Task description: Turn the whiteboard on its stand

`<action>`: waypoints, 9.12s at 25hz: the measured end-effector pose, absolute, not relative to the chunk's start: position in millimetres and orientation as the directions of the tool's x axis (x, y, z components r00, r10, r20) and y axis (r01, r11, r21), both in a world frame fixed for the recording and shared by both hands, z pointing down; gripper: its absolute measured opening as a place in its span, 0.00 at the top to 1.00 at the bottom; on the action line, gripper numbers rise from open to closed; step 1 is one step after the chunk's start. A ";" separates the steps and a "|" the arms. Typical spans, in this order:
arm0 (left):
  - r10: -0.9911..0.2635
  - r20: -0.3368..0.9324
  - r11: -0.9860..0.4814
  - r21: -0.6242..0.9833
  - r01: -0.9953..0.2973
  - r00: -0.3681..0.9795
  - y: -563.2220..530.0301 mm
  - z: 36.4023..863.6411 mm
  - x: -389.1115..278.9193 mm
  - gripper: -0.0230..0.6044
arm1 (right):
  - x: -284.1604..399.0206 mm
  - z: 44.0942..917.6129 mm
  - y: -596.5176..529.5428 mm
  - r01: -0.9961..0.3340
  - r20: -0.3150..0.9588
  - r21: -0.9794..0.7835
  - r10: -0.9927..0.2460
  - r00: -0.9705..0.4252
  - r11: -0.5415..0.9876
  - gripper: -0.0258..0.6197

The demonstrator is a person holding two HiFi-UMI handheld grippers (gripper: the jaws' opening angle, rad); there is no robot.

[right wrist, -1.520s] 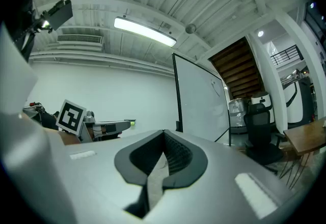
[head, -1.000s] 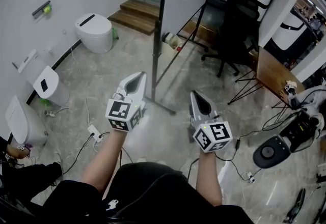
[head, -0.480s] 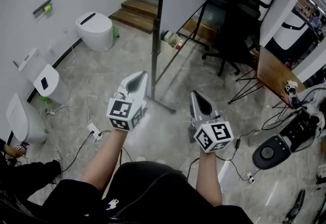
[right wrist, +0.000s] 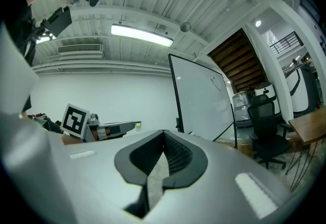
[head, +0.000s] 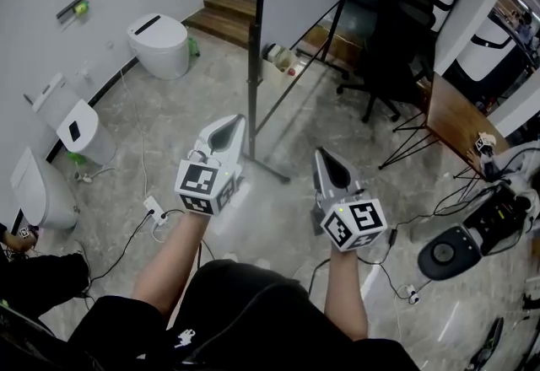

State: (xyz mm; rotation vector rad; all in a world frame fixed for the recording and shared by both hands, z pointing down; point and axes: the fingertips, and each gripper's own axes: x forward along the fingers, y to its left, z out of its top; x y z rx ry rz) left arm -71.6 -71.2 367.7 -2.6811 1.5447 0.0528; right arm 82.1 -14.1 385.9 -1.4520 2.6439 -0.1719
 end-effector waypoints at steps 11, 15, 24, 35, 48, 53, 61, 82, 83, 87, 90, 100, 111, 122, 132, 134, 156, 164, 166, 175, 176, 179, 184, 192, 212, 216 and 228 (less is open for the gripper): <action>-0.874 -0.031 -0.485 0.018 -0.874 0.484 -63.2 382.9 -57.8 0.96 | 108.0 397.8 -6.4 -0.827 -0.024 -0.150 -0.838 -0.546 0.542 0.95; -0.876 -0.020 -0.482 0.014 -0.876 0.482 -65.4 388.1 -54.8 0.96 | 110.0 400.2 -8.0 -0.823 -0.021 -0.154 -0.835 -0.551 0.547 0.95; -0.879 -0.001 -0.478 0.000 -0.879 0.478 -87.3 394.9 -54.4 0.96 | 116.3 401.4 -25.7 -0.832 -0.026 -0.164 -0.845 -0.534 0.531 0.95; -0.876 0.016 -0.482 0.016 -0.876 0.482 -151.6 407.2 -62.7 0.96 | 108.7 399.3 -83.1 -0.838 -0.029 -0.174 -0.853 -0.520 0.517 0.95; -0.862 0.008 -0.506 0.011 -0.862 0.507 -244.2 399.2 -83.9 0.96 | 82.2 382.8 -155.3 -0.859 -0.041 -0.155 -0.872 -0.488 0.488 0.95; -0.850 0.006 -0.527 0.001 -0.850 0.527 -270.1 398.0 -93.3 0.96 | 70.5 379.5 -177.1 -0.872 -0.039 -0.145 -0.883 -0.468 0.468 0.95; -0.827 0.015 -0.562 0.003 -0.827 0.562 -309.8 405.4 -103.1 0.96 | 55.4 381.7 -210.9 -0.888 -0.034 -0.140 -0.899 -0.437 0.438 0.95; -0.860 0.042 -0.511 -0.045 -0.859 0.509 -380.2 404.9 -97.5 0.91 | 50.8 378.5 -270.9 -0.849 -0.045 -0.141 -0.860 -0.508 0.508 0.95; -0.863 0.050 -0.505 -0.048 -0.862 0.503 -383.4 408.2 -96.7 0.90 | 51.9 378.1 -273.0 -0.846 -0.045 -0.141 -0.857 -0.514 0.514 0.95; -0.874 0.080 -0.484 -0.067 -0.872 0.479 -397.8 419.3 -93.1 0.81 | 58.6 378.9 -279.1 -0.837 -0.043 -0.145 -0.848 -0.528 0.528 0.95; -0.878 0.099 -0.476 -0.068 -0.877 0.469 -412.2 429.1 -89.8 0.66 | 63.1 384.3 -282.4 -0.835 -0.033 -0.153 -0.847 -0.531 0.529 0.95; -0.890 0.105 -0.453 -0.079 -0.888 0.445 -453.6 427.6 -74.4 0.48 | 82.0 390.5 -289.1 -0.844 -0.013 -0.167 -0.857 -0.516 0.510 0.95; -0.895 0.114 -0.440 -0.077 -0.895 0.431 -473.1 430.4 -70.5 0.55 | 89.6 395.0 -291.5 -0.847 0.004 -0.170 -0.859 -0.512 0.504 0.95; -0.893 0.129 -0.442 -0.078 -0.893 0.431 -473.4 431.1 -68.8 0.64 | 92.5 393.0 -283.4 -0.853 -0.004 -0.172 -0.866 -0.500 0.493 0.95; -0.891 0.140 -0.441 -0.046 -0.896 0.432 -473.0 434.1 -70.5 0.65 | 96.3 393.4 -274.1 -0.862 -0.002 -0.173 -0.876 -0.483 0.476 0.95; -0.892 0.144 -0.438 -0.041 -0.898 0.429 -473.1 434.6 -71.2 0.66 | 97.0 393.5 -273.4 -0.864 -0.001 -0.173 -0.877 -0.480 0.473 0.95; -0.902 0.143 -0.414 -0.021 -0.910 0.407 -441.5 435.6 -83.9 0.66 | 94.5 388.5 -254.6 -0.865 -0.011 -0.161 -0.877 -0.480 0.475 0.95; -0.905 0.142 -0.408 -0.024 -0.913 0.400 -425.7 437.1 -91.8 0.66 | 89.3 386.8 -250.6 -0.857 -0.022 -0.158 -0.869 -0.494 0.491 0.95; -0.906 0.143 -0.404 -0.023 -0.914 0.397 -421.6 438.4 -96.4 0.66 | 85.9 387.2 -249.5 -0.855 -0.023 -0.158 -0.867 -0.498 0.495 0.95; -0.911 0.140 -0.394 -0.024 -0.919 0.387 -394.8 437.2 -111.8 0.66 | 76.7 385.1 -233.8 -0.849 -0.033 -0.154 -0.861 -0.507 0.506 0.95; -0.912 0.140 -0.392 -0.024 -0.920 0.385 -391.7 436.9 -113.2 0.66 | 77.1 384.4 -232.7 -0.848 -0.033 -0.154 -0.861 -0.508 0.507 0.95; -0.914 0.139 -0.389 -0.026 -0.921 0.382 -383.5 437.7 -118.0 0.66 | 78.9 384.8 -230.2 -0.849 -0.034 -0.155 -0.861 -0.507 0.505 0.95; -0.917 0.139 -0.381 -0.031 -0.924 0.373 -371.3 438.8 -126.6 0.66 | 78.8 386.0 -225.2 -0.846 -0.038 -0.157 -0.859 -0.511 0.510 0.95; -0.920 0.132 -0.377 -0.047 -0.925 0.368 -372.9 438.2 -121.8 0.66 | 84.1 385.3 -221.3 -0.840 -0.042 -0.162 -0.854 -0.519 0.518 0.95; -0.929 -0.046 -0.361 -0.111 -0.926 0.367 -328.5 355.6 -115.7 0.56 | 80.0 381.6 -211.4 -0.820 -0.065 -0.161 -0.835 -0.547 0.549 0.95; -0.911 -0.071 -0.394 -0.131 -0.910 0.405 -313.2 336.3 -99.6 0.61 | 80.1 377.5 -205.6 -0.822 -0.071 -0.156 -0.837 -0.543 0.547 0.95; -0.859 -0.064 -0.502 -0.084 -0.861 0.508 -289.1 338.8 -49.3 0.83 | 100.0 368.7 -194.5 -0.858 -0.074 -0.128 -0.867 -0.492 0.498 0.95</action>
